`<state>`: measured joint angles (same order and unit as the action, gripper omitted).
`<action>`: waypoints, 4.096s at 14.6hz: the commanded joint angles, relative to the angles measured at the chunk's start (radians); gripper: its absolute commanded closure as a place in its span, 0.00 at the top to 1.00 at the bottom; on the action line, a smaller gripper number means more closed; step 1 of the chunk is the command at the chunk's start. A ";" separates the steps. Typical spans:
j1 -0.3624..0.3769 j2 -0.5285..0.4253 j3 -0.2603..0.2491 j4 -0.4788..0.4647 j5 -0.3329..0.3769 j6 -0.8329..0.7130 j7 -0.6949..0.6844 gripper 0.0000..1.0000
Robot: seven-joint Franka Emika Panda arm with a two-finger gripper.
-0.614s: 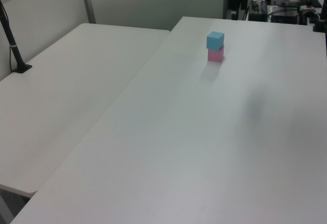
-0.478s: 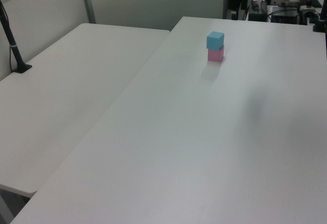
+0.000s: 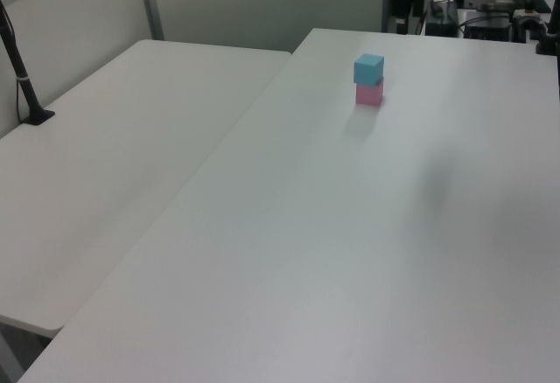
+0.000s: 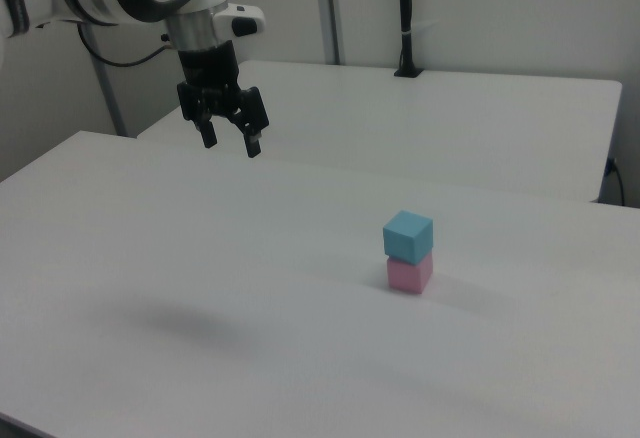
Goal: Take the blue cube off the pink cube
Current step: 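Move the gripper over the light-blue cube and lower it, then close the gripper on the light-blue cube atop the pink cube, then lift the blue cube off and carry it beside the pink cube, then open the gripper and raise it away from the blue cube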
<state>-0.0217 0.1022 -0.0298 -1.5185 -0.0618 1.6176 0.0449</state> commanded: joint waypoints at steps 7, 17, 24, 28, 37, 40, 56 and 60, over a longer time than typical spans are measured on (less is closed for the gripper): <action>-0.138 0.103 -0.015 0.012 0.003 0.134 -0.163 1.00; -0.247 0.382 -0.015 0.083 0.013 0.526 -0.154 1.00; -0.264 0.465 -0.013 0.083 0.004 0.683 -0.116 1.00; -0.264 0.472 -0.012 0.078 0.005 0.693 -0.108 0.39; -0.132 0.406 0.002 0.042 0.004 0.622 -0.106 0.20; -0.015 0.406 0.001 0.006 0.002 0.624 -0.041 0.21; 0.114 0.242 0.001 -0.031 -0.041 0.370 0.050 1.00; 0.114 0.091 0.001 -0.032 -0.033 0.127 0.038 1.00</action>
<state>0.0765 0.3240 -0.0177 -1.5052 -0.0923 1.8808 0.0762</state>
